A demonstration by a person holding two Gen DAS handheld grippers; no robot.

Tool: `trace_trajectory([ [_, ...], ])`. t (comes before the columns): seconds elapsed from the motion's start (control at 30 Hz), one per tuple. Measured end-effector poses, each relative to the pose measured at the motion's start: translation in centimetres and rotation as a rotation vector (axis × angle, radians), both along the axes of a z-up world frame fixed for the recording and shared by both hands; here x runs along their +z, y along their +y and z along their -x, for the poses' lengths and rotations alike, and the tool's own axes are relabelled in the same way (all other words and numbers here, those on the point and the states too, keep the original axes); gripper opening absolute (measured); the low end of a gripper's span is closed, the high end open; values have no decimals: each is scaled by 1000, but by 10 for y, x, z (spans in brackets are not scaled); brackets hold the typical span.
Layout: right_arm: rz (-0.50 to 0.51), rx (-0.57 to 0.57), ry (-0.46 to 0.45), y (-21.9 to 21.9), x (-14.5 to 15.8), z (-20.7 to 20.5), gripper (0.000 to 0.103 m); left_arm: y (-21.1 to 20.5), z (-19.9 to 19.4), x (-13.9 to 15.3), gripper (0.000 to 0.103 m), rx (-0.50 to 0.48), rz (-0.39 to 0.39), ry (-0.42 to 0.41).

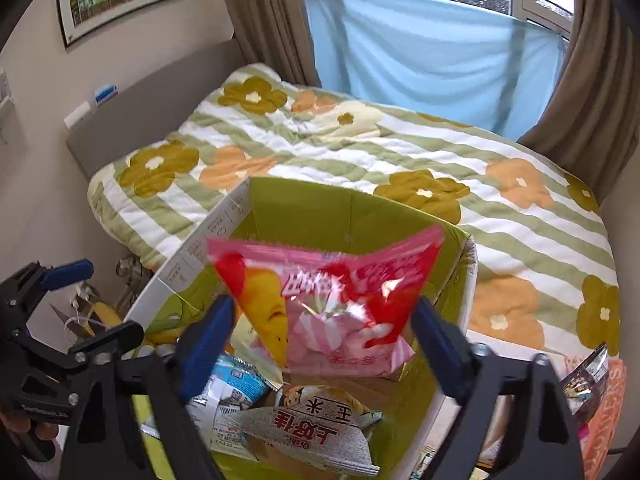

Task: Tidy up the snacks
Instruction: 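Drop the bread bag into the box with the left tool while the right drops the pink bag, then move both tools back over the remaining snacks on the table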

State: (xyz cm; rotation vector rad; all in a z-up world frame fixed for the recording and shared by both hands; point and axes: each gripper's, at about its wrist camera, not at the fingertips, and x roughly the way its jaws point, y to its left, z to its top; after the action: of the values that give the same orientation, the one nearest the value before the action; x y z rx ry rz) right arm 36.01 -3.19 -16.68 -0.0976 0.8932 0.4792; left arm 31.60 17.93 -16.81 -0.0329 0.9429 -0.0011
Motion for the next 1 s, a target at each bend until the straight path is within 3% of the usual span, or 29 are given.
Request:
trace_trajectory([
  [0.03,-24,-11,-22,-3,3,4,102,-1,1,1,102,-4,2,-1],
  [0.17,-61,-33,-84,-13,14,18,102,-2,8,2,102,-30,9,-3],
  [0.33,-10,-47,-32,-15,21,36,102,-8,15,6,102,-76,36,-17],
  [0.57,-27,-143,-46,-37,33,68,102,-29,24,17,102,-172,43,-58],
  [1.0,-41,-303,-101,-118,57,117,102,-123,46,42,102,-302,71,-109],
])
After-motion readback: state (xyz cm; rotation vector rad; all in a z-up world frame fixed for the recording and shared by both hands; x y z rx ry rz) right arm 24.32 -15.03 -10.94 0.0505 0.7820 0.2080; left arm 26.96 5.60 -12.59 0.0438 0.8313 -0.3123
